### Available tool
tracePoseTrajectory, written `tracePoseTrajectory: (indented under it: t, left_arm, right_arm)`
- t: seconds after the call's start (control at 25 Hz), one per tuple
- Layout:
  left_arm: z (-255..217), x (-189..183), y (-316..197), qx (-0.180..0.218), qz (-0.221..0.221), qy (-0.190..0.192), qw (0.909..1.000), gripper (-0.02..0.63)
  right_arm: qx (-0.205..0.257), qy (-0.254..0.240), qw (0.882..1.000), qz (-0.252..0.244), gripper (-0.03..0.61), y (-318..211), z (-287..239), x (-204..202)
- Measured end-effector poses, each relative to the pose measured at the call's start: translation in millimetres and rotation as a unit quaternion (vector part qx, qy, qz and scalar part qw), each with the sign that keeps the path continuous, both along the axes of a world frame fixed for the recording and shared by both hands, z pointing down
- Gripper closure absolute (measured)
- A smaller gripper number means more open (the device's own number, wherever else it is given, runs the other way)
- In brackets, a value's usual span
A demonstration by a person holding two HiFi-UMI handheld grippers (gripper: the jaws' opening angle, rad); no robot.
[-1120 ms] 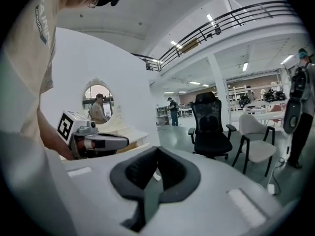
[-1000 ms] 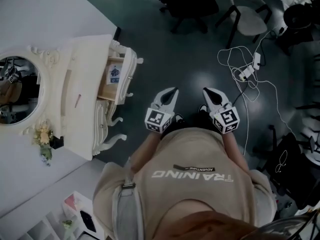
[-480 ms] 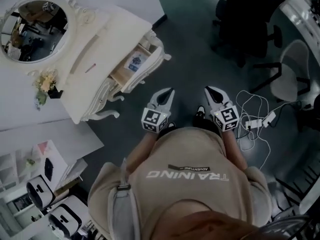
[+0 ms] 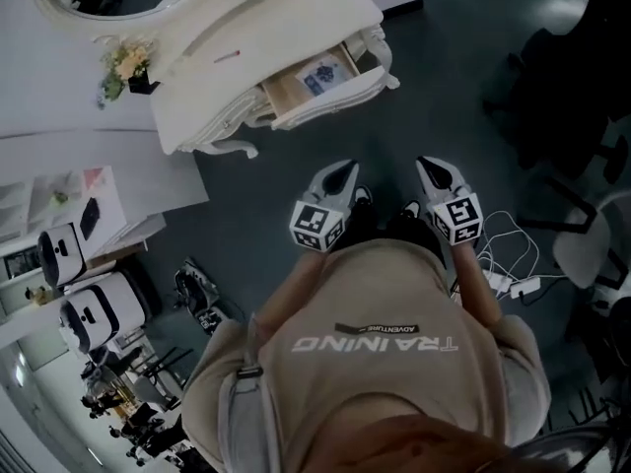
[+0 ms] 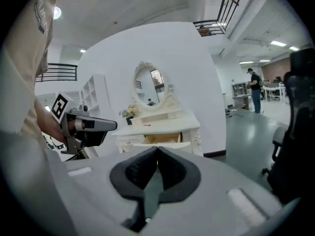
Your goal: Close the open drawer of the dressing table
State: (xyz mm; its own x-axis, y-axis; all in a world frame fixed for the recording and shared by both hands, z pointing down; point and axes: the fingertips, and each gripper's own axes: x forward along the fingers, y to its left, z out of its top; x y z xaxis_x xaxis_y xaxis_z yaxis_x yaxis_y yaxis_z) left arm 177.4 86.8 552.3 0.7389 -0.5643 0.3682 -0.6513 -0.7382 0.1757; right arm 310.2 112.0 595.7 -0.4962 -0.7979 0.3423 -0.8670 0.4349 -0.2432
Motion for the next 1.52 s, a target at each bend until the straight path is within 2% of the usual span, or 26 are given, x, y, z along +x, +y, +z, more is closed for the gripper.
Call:
tracePoseTrajectory:
  t: [0.2, 0.36, 0.56, 0.64, 0.72, 0.88, 1.04, 1.16, 1.24, 1.4, 1.52]
  left_arm:
    - [17, -58, -21, -0.015, -0.056, -0.009, 0.9983, 0.612]
    - [26, -94, -49, -0.019, -0.078, 0.006, 0.9968, 0.612]
    - [34, -120, -101, -0.024, -0.095, 0.028, 0.9948, 0.612]
    - [39, -132, -124, -0.026, -0.096, 0.034, 0.9945, 0.612]
    - [48, -144, -146, -0.029, -0.091, 0.040, 0.9946, 0.612]
    - [79, -166, -178, -0.053, -0.089, 0.024, 0.9943, 0.612]
    - [94, -172, -202, -0.087, -0.105, 0.023, 0.9904, 0.612]
    - [111, -172, -228, -0.106, -0.114, 0.007, 0.9878, 0.612]
    - [131, -171, -240, -0.127, -0.119, -0.020, 0.9846, 0.612]
    - [169, -169, -248, -0.184, -0.121, -0.082, 0.9720, 0.612]
    - [195, -161, -254, -0.230, -0.120, -0.097, 0.9609, 0.612]
  right_arm:
    - [0.004, 0.008, 0.998, -0.057, 0.574, -38, -9, -53]
    - [-0.001, 0.030, 0.996, -0.082, 0.574, -62, -17, -85]
    - [-0.030, 0.038, 0.995, -0.082, 0.574, -91, -22, -103]
    - [-0.043, 0.055, 0.994, -0.082, 0.574, -112, -16, -112]
    - [-0.052, 0.052, 0.994, -0.076, 0.574, -138, -11, -123]
    - [-0.074, 0.032, 0.995, -0.060, 0.574, -177, 9, -142]
    - [-0.110, 0.031, 0.991, -0.074, 0.574, -205, 29, -146]
    - [-0.123, 0.036, 0.986, -0.103, 0.574, -242, 49, -142]
    - [-0.133, 0.029, 0.983, -0.126, 0.574, -263, 68, -139]
    - [-0.188, 0.017, 0.968, -0.164, 0.574, -297, 109, -129]
    - [-0.224, 0.019, 0.955, -0.194, 0.574, -325, 132, -125]
